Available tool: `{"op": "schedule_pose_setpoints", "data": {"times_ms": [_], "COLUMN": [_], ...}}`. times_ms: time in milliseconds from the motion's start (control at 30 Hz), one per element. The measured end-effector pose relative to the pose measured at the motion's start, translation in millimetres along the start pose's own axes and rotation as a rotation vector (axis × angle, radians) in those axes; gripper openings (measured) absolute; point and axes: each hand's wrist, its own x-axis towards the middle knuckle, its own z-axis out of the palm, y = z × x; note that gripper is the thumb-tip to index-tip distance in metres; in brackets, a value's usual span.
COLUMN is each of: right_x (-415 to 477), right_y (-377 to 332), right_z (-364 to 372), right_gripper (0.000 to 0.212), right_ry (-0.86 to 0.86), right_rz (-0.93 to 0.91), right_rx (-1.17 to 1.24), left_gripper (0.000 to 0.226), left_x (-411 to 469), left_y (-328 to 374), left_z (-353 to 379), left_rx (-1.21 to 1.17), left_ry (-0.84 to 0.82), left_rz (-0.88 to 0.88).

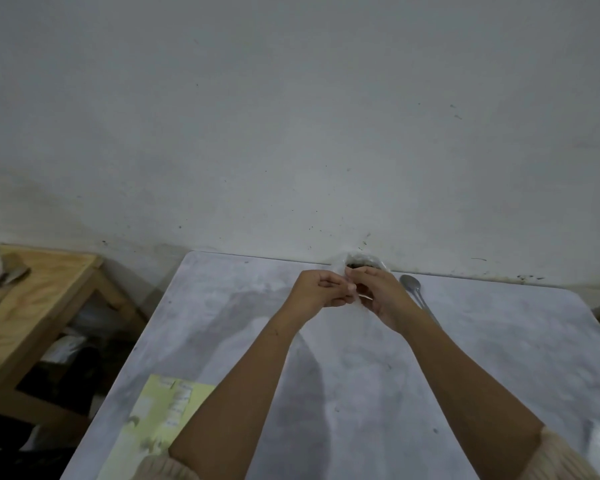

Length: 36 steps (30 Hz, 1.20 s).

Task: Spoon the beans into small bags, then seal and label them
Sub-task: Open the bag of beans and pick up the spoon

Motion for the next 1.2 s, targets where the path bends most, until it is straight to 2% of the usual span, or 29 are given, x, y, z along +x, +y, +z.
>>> {"op": "schedule_pose_setpoints", "data": {"times_ms": [267,333,467,567,733,867,1067,1200], "right_x": [-6,-7,0,4,11,16,7,8], "right_y": [4,4,0,0,11,22,22,21], "right_z": [-17,-19,-21,-20,-19,-42,-38,-36], "right_gripper": [0.010,0.010,0.009,0.015,0.028,0.019,0.006,0.024], "right_ry": [0.060,0.099,0.365,0.473,0.512,0.556,0.432,0.381], "right_rz": [0.005,-0.042,-0.145,-0.252,-0.280,-0.225,-0.323,-0.369], "right_rx": [-0.012,-0.146,-0.587,-0.793,-0.959,-0.938,-0.701,-0.818], "left_gripper": [0.009,0.002,0.012,0.014,0.014,0.027,0.024,0.026], "left_x": [7,11,16,17,17,16,22,25], "left_y": [-5,-6,-12,-18,-28,-28,-21,-12], "left_z": [11,14,27,38,43,44,36,39], "left_rx": [0.041,0.191,0.513,0.565,0.573,0.476,0.412,0.336], "left_ry": [-0.015,0.007,0.166,0.233,0.255,0.229,0.321,0.261], "left_rz": [-0.047,-0.050,0.006,0.041,0.063,0.072,0.033,0.064]}}
